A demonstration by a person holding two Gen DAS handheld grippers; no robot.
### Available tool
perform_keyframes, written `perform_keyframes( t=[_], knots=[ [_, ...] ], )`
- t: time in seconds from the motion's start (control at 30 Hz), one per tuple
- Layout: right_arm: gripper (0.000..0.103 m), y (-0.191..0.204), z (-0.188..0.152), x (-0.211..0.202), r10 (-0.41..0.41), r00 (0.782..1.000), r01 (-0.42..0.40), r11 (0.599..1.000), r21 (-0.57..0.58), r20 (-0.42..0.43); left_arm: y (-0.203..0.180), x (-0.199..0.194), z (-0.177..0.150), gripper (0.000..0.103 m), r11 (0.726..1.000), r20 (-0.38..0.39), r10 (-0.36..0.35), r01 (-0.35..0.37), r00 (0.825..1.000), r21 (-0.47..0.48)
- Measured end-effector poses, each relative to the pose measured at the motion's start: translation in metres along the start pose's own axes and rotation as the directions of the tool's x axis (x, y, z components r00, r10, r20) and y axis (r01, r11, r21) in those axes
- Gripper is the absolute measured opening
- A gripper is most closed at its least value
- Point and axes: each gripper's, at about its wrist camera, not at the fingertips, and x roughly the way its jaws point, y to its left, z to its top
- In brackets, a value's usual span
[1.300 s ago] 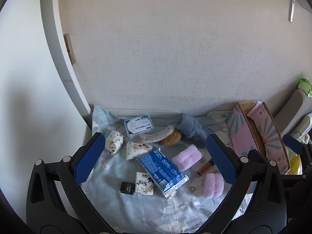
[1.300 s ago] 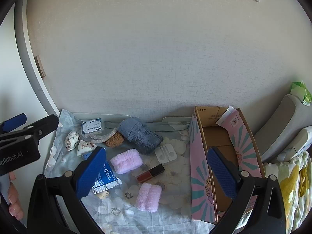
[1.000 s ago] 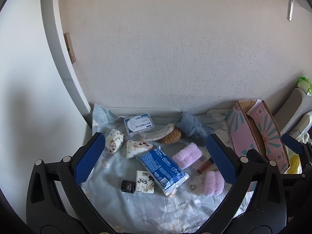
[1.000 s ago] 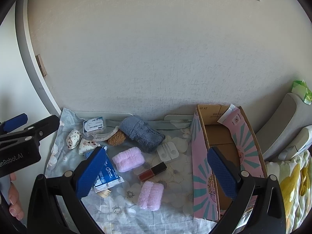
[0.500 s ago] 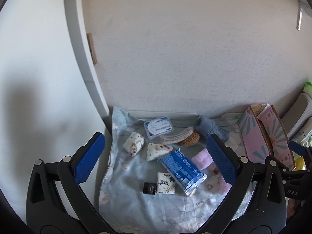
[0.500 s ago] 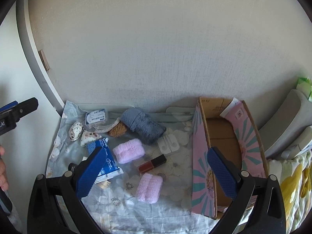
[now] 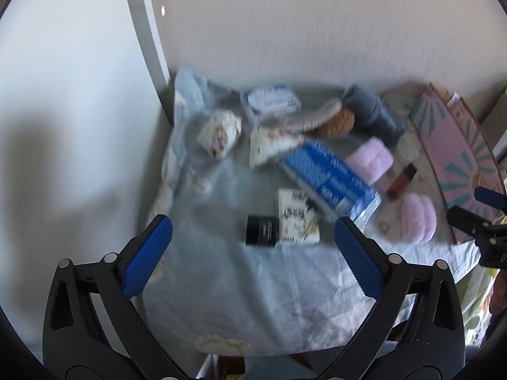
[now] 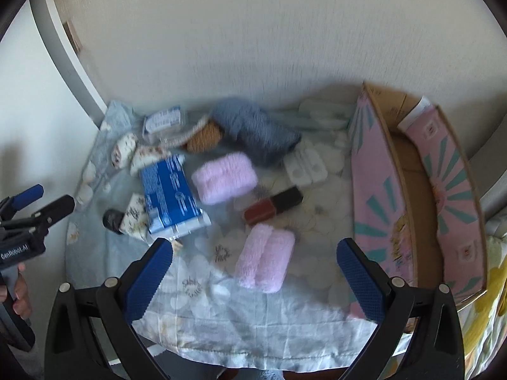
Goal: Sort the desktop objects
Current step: 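Reach both tools down, right to pink hair tie, left to black jar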
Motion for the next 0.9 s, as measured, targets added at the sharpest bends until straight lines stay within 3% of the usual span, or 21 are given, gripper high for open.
perform_keyframes(
  t=[0.1,0.33,0.6,0.9],
  knots=[
    [0.102,-0.001,-0.011,0.021,-0.003,0.999,0.003,1.000,0.007,-0.043,0.003,0.023,-0.011,0.095,1.000,-0.043,0.008,-0.007,0.999,0.015],
    [0.086,-0.005,-0.026,0.070,-0.024,0.990,0.027,1.000,0.016,-0.137,0.008,0.058,-0.017,0.085,0.999,-0.075,0.024,-0.022,0.997,0.028],
    [0.080,-0.015,-0.027,0.090,-0.034,0.986,0.045,0.997,0.061,-0.161,0.009,0.071,-0.023,0.083,1.000,-0.082,-0.004,0.006,0.997,0.024],
    [0.057,-0.015,-0.031,0.098,-0.048,0.983,0.059,0.997,0.057,-0.179,0.013,0.083,-0.021,0.055,0.993,-0.078,-0.116,0.114,0.990,-0.034]
  ],
)
